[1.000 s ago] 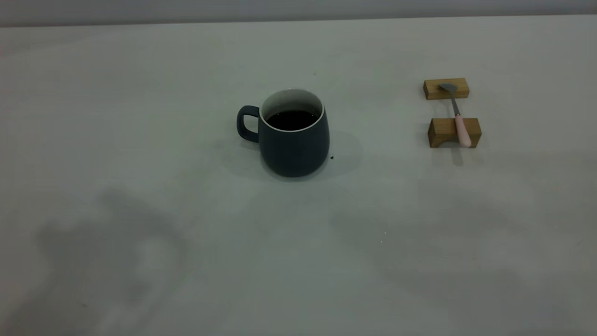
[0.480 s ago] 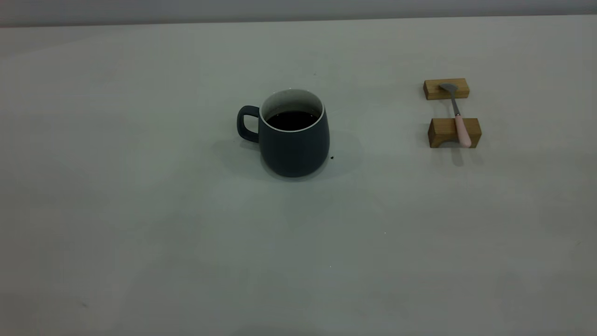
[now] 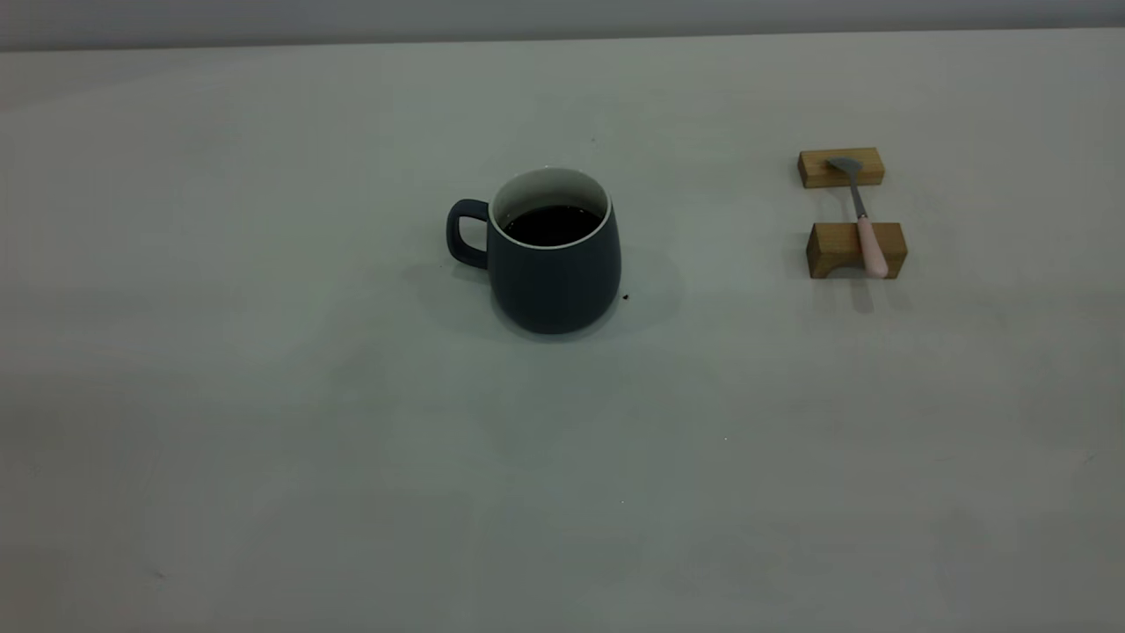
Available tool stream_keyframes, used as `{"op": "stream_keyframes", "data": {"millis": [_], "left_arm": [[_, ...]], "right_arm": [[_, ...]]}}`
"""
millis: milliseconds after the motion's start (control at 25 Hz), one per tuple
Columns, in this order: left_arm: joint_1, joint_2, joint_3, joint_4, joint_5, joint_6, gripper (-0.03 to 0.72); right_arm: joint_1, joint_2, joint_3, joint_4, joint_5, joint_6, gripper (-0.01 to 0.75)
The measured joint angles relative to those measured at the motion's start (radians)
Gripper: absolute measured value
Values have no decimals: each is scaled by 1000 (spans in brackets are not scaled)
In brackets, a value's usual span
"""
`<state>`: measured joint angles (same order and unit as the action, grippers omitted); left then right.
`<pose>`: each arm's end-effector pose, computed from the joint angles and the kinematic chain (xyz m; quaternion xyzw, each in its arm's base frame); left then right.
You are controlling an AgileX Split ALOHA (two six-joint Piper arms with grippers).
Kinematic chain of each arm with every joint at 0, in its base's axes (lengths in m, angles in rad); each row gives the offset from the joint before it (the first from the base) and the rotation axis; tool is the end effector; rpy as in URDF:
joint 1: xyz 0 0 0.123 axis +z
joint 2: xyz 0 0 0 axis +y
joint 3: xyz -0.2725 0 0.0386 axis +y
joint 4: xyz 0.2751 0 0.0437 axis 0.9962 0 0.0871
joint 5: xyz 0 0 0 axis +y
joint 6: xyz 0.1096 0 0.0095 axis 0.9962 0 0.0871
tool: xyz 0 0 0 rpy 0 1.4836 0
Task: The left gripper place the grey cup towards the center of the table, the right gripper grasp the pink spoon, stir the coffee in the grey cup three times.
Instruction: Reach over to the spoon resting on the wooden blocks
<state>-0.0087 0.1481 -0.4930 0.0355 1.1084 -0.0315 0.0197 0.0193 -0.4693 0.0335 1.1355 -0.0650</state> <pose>0.0661 0.0029 0.2667 -0.0100 0.9014 0.0091 0.4327 0.0478 0.0043 0.2639 -0.0383 0.8831 0.0061 0.4675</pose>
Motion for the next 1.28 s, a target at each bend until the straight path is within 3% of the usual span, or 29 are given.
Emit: {"op": "stream_keyframes", "data": {"millis": [400, 1280], "left_arm": [[0, -160, 7, -10, 18, 24, 505], [0, -167, 7, -16, 21, 25, 505]], "right_arm": [[0, 0, 0, 0, 0, 0, 238], [0, 0, 0, 0, 0, 0, 238]]}}
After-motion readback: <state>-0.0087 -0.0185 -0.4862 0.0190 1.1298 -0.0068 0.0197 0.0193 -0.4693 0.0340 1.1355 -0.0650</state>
